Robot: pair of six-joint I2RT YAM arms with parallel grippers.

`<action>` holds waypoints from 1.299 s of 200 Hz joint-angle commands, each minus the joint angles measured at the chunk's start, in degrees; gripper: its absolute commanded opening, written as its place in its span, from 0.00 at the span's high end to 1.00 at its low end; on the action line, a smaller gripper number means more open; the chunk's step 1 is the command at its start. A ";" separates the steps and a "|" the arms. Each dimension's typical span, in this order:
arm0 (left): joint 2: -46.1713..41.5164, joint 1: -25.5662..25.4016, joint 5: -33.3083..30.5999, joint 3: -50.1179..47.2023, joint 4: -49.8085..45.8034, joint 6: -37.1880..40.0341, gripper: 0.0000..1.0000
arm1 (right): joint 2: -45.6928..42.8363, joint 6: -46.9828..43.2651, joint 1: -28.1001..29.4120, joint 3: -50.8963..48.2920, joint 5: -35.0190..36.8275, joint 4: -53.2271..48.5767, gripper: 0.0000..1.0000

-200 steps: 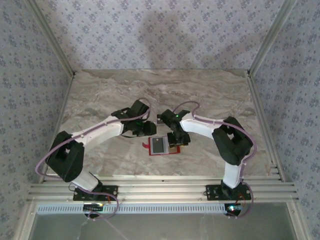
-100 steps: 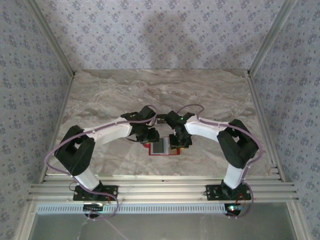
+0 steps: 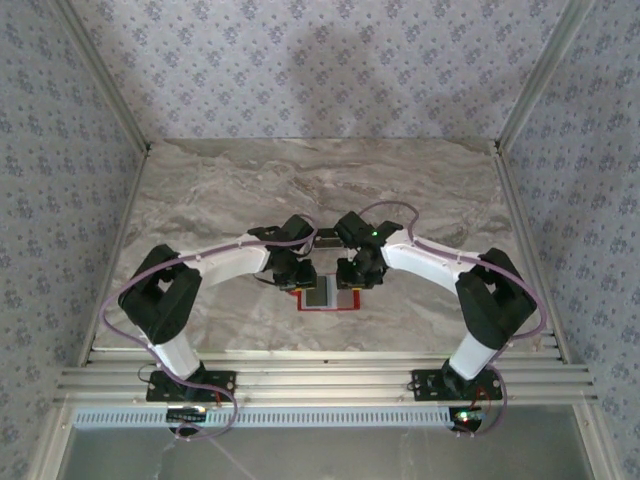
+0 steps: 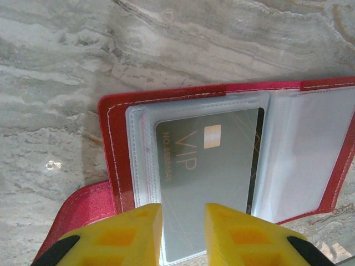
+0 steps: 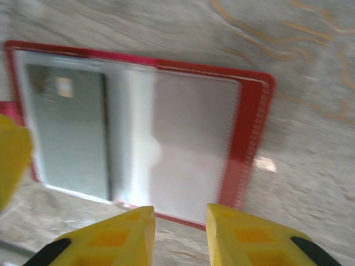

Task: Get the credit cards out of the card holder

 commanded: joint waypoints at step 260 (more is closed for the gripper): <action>0.40 1.57 1.66 -5.24 1.43 0.09 0.82 | 9.81 7.46 -0.08 -2.30 -14.54 18.66 0.74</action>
